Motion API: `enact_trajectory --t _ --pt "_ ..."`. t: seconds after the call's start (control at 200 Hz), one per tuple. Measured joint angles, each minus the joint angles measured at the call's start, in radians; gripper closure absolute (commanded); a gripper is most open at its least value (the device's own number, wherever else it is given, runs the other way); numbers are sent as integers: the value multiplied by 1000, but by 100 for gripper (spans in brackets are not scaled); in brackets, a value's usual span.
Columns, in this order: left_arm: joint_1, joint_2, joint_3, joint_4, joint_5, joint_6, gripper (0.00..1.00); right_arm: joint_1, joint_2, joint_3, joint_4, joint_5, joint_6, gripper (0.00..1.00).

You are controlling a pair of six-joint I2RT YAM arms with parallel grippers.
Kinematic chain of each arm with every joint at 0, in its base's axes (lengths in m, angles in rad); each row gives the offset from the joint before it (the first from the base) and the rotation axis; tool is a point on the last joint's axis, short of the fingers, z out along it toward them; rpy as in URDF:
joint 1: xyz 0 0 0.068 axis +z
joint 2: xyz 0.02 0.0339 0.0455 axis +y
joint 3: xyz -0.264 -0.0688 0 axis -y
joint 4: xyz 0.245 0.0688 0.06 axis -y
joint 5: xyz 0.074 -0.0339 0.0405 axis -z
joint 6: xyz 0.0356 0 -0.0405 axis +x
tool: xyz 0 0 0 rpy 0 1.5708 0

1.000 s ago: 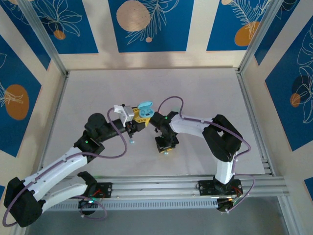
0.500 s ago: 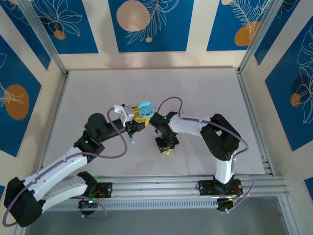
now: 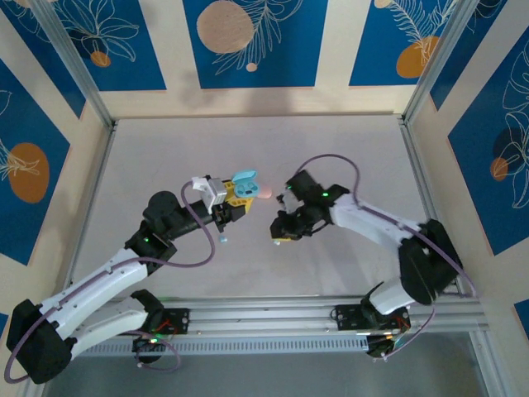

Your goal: Insert wireless bluetooth earbuds into charging case

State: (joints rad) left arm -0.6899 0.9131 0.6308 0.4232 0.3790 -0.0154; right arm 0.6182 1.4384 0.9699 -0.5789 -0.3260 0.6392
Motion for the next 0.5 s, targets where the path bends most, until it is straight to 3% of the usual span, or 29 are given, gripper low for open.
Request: enact_trajectory --t 0.24,0.495 --pt "0 -8 0 -11 -18 6 80 -257 -174 -224 489 -439 349 80" --pt "0 -5 -6 -13 -17 18 80 -298 -201 -254 879 -663 667 79"
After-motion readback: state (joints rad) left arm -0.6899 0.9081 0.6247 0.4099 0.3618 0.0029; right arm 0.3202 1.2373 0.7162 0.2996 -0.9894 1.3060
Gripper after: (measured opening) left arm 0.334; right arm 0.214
